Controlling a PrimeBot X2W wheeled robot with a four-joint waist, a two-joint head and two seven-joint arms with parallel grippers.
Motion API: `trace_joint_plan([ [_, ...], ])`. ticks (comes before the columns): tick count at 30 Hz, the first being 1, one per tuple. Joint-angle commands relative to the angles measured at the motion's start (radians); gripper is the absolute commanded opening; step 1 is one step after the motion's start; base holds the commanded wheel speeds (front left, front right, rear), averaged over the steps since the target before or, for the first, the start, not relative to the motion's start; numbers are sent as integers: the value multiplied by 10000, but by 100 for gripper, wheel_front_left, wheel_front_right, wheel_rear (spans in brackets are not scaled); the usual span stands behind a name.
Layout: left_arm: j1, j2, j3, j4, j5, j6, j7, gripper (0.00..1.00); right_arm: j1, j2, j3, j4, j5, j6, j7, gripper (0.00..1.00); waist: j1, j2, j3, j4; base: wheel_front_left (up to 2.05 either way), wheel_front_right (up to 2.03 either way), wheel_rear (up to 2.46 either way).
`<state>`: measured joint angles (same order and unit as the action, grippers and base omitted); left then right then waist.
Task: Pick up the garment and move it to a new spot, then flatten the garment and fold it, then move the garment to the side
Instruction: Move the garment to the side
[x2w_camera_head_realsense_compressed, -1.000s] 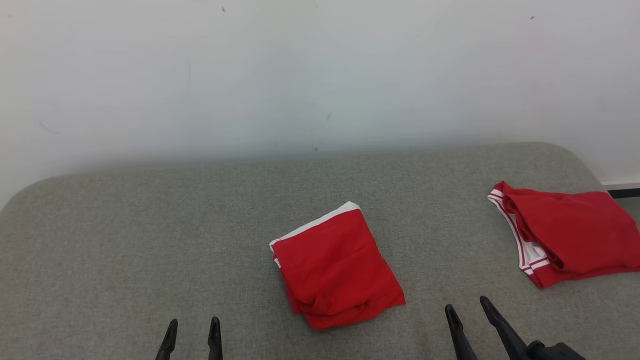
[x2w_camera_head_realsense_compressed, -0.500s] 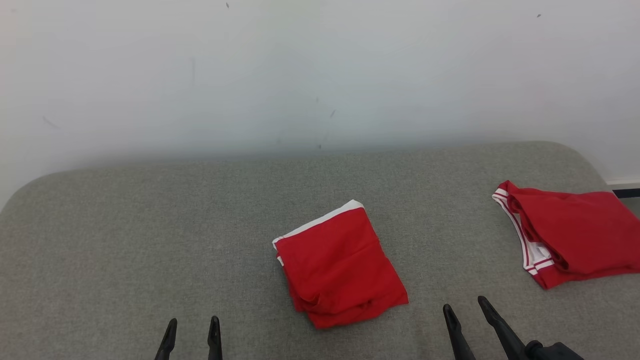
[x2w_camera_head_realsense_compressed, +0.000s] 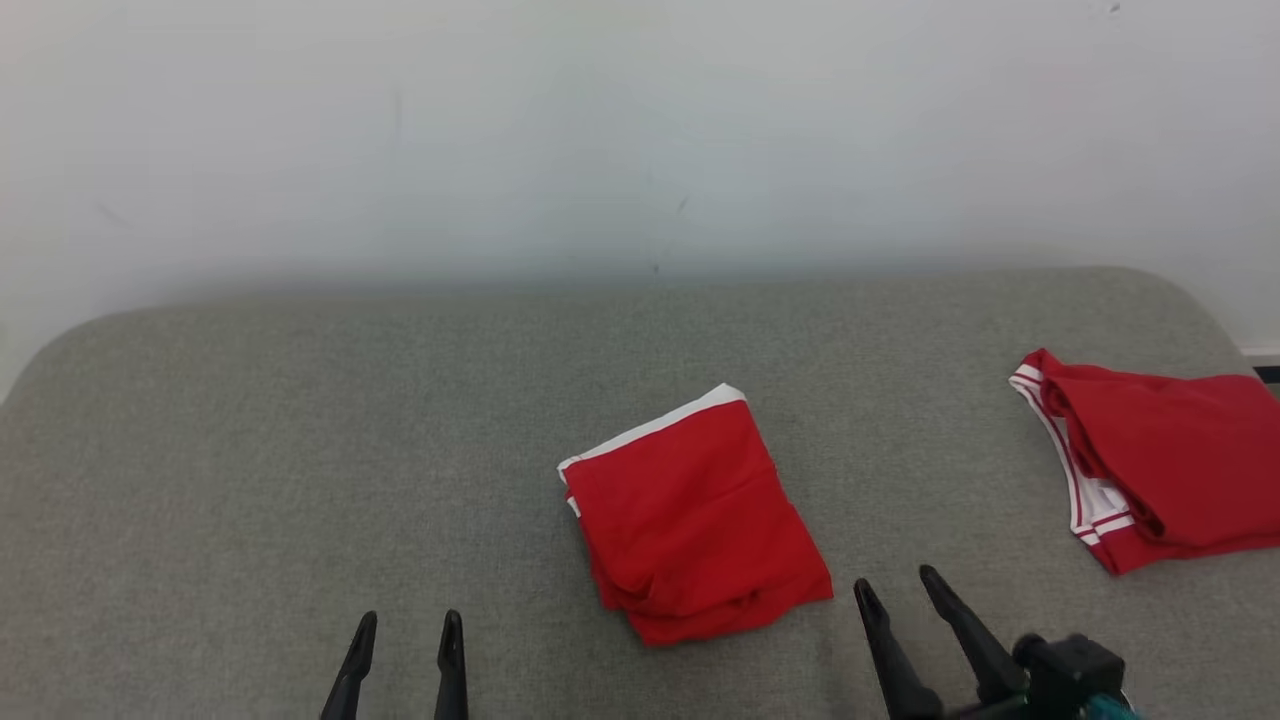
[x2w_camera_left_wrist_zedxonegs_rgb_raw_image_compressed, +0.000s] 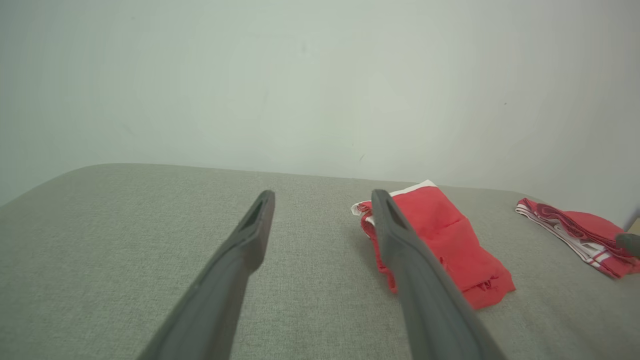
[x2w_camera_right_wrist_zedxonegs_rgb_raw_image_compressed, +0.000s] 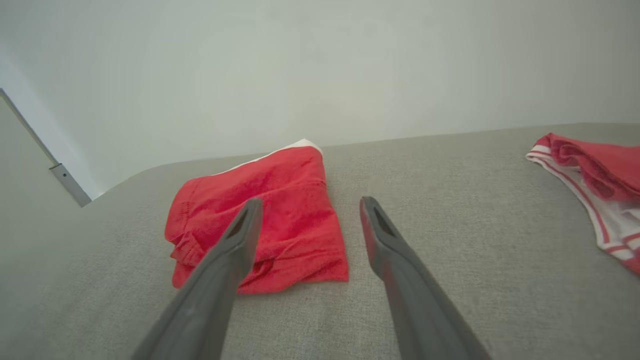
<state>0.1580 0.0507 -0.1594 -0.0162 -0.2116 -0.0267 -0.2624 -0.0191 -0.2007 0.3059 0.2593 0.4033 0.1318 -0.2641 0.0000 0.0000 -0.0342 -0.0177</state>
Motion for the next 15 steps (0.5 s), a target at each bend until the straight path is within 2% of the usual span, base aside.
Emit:
trace_joint_plan([
  [1,-134,-7,-71,-73,98,-26,-18,100,-388,-152,132,220,320,-29,-3,100,0,0,222,196,0,0,0],
  [4,-271,-7,-295,-167,177,-69,-18,100,-1338,-609,1173,1163,1371,-29,23,100,0,0,458,448,0,0,0],
  [7,-503,-6,-496,-254,200,-170,-18,100,-2489,-1228,2381,1891,2495,-27,498,100,0,0,822,709,0,0,0],
  [15,-1027,-6,-748,-246,52,-251,-18,100,-4834,-2479,4477,2903,4871,-27,852,100,0,0,1680,1283,0,0,0],
])
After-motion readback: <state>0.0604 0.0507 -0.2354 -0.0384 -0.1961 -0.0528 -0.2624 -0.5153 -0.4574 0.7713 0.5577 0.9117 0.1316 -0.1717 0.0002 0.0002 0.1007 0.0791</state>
